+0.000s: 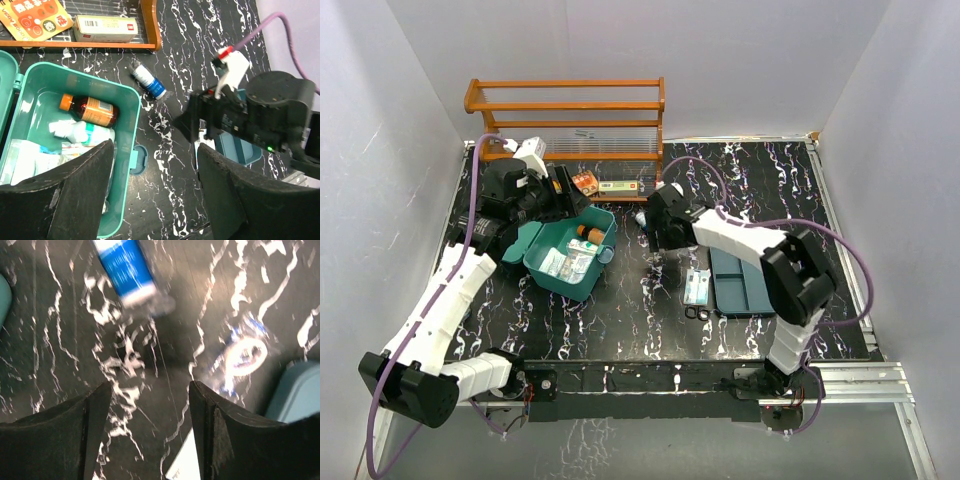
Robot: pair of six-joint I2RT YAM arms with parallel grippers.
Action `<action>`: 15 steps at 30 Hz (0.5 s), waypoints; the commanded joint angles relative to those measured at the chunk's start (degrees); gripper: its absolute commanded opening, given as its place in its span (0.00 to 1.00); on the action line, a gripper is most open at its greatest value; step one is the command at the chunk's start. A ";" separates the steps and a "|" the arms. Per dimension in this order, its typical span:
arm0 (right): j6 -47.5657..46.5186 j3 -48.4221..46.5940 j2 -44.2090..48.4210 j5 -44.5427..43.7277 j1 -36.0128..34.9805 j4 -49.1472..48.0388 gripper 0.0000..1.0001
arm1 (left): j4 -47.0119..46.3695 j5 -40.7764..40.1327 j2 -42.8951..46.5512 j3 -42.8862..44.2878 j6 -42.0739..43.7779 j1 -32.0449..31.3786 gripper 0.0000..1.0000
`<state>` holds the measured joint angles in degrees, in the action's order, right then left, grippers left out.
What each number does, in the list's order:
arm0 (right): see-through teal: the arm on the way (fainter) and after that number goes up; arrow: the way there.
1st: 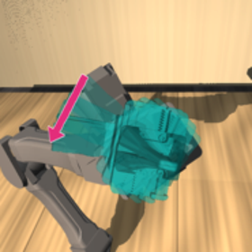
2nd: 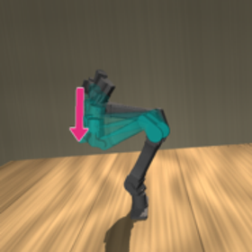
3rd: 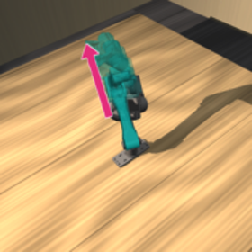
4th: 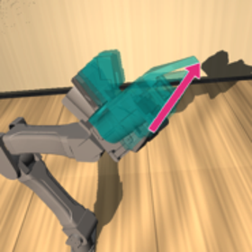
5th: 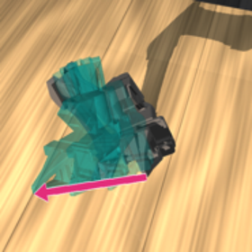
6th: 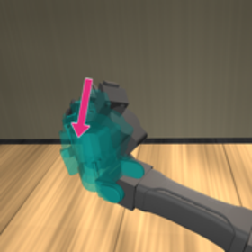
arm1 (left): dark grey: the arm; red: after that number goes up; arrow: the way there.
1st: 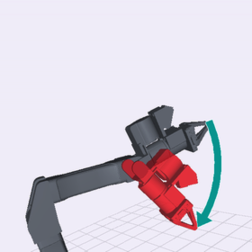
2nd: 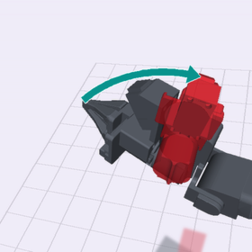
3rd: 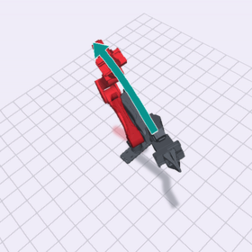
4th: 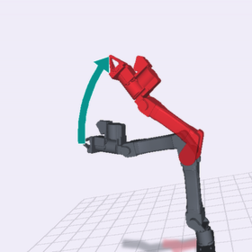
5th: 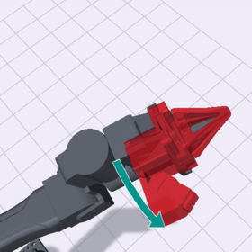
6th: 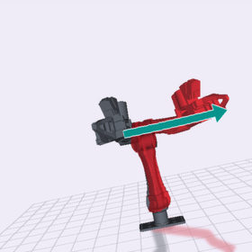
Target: Organize the medicine kit
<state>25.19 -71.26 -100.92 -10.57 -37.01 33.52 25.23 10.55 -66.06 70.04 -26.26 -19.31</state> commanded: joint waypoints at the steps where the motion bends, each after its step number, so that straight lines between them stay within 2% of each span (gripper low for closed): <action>1: -4.37 -8.09 -6.37 -0.44 1.22 -5.55 0.63 | -2.45 0.88 0.07 0.57 -2.16 -0.04 0.66; 10: -9.75 -20.47 -18.18 2.48 3.36 -5.20 0.63 | -4.76 -0.79 -1.78 0.82 -5.34 -0.03 0.68; 15: -13.33 -21.51 -20.47 6.50 3.50 -5.04 0.58 | -5.94 -0.47 -3.14 1.23 -5.80 -0.03 0.68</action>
<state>16.05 -89.93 -120.73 -7.44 -33.32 30.11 21.74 10.11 -68.93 70.06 -31.14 -19.31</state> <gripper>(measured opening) 0.604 0.676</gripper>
